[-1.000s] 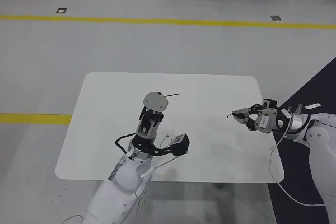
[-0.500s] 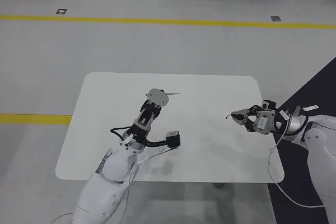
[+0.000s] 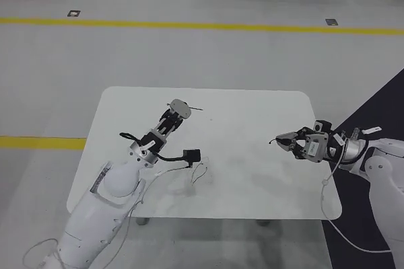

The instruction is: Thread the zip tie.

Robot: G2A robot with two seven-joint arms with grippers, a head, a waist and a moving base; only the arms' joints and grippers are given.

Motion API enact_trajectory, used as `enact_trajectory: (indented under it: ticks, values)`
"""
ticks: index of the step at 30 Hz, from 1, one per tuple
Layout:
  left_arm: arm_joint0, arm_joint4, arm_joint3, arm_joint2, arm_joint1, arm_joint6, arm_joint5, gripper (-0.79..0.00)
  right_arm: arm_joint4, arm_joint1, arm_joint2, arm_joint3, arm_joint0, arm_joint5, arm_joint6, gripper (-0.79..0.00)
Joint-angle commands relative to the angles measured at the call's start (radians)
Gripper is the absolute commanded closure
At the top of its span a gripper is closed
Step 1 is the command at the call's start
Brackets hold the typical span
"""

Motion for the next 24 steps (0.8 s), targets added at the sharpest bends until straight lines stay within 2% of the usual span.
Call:
enact_trajectory:
  ticks: [1, 6, 8, 10, 12, 15, 19, 21, 24]
  values:
    - [0.003, 0.000, -0.034, 0.023, 0.010, 0.016, 0.081, 0.000, 0.035, -0.002, 0.000, -0.003, -0.008, -0.010, 0.001, 0.000]
    - [0.050, 0.000, -0.055, 0.025, 0.055, 0.031, 0.366, 0.000, 0.153, 0.000, 0.022, 0.014, -0.001, 0.028, 0.004, 0.000]
    - [0.065, 0.000, -0.052, 0.013, 0.070, 0.042, 0.415, 0.000, 0.183, 0.005, 0.011, 0.017, 0.001, 0.028, -0.006, 0.000]
    - [0.059, 0.000, -0.043, 0.012, 0.084, 0.060, 0.405, 0.000, 0.191, 0.009, 0.007, 0.015, 0.009, 0.028, -0.042, 0.000]
    - [0.048, 0.000, -0.029, 0.011, 0.094, 0.018, 0.382, 0.000, 0.213, 0.011, -0.004, 0.015, 0.011, 0.028, -0.067, 0.000]
    - [0.044, 0.000, -0.025, 0.006, 0.096, -0.005, 0.374, 0.000, 0.205, 0.015, -0.016, 0.007, 0.019, 0.028, -0.120, 0.000]
    - [0.044, 0.000, -0.025, 0.006, 0.096, -0.005, 0.374, 0.000, 0.205, 0.015, -0.016, 0.007, 0.019, 0.028, -0.120, 0.000]
    - [0.044, -0.042, -0.033, 0.001, 0.095, 0.023, 0.303, 0.000, 0.205, 0.015, -0.016, 0.007, 0.019, 0.028, -0.120, 0.000]
    - [0.031, -0.096, -0.081, -0.025, 0.098, 0.081, 0.099, 0.000, 0.205, 0.015, -0.016, 0.007, 0.019, 0.028, -0.120, 0.000]
